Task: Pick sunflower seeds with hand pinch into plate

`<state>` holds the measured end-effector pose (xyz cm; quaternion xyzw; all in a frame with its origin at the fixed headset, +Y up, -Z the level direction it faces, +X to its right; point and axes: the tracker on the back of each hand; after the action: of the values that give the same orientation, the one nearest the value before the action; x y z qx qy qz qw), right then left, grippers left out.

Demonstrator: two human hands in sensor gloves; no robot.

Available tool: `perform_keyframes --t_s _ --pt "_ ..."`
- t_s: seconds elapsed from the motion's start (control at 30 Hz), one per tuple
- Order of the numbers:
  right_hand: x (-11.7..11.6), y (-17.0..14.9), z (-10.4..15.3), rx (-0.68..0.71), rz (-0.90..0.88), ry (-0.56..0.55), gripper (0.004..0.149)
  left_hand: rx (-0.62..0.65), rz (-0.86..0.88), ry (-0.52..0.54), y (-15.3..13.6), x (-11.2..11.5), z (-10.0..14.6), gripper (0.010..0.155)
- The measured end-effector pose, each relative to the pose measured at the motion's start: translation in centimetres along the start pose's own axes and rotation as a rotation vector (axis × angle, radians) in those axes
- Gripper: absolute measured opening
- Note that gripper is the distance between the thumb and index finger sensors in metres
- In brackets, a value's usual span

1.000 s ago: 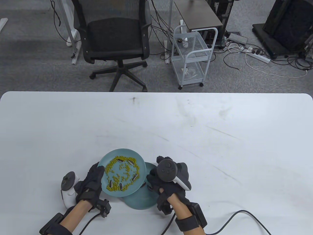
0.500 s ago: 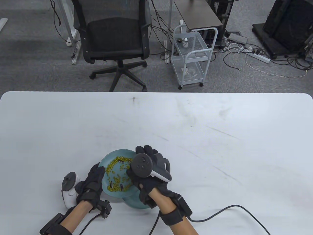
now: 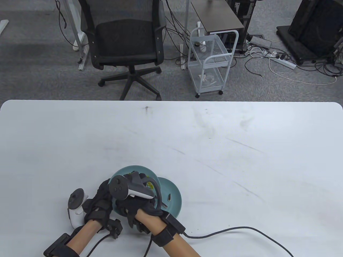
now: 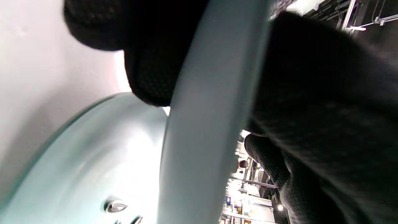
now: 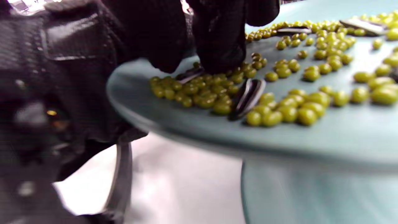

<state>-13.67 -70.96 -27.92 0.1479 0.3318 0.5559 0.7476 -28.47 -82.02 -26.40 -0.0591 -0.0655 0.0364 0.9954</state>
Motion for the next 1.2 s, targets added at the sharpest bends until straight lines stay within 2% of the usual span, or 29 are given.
perform_keyframes --t_s 0.27,1.2 --pt "-0.2 0.1 0.2 -0.001 0.076 -0.022 0.036 -0.003 -0.005 -0.01 -0.1 0.2 0.0 0.051" --pt "-1.1 1.5 0.8 0.024 0.202 -0.051 0.035 -0.006 -0.027 -0.016 0.0 0.3 0.0 0.051"
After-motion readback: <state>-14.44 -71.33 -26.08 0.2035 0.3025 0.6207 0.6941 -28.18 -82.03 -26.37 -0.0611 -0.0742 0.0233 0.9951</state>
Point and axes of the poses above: the tracker on the back of each hand, its own y axis roughly to the thumb side, its own z axis roughly from the fingertips to the wrist, x = y × z, and after that the axes turned 6 degrees about x, right-handed
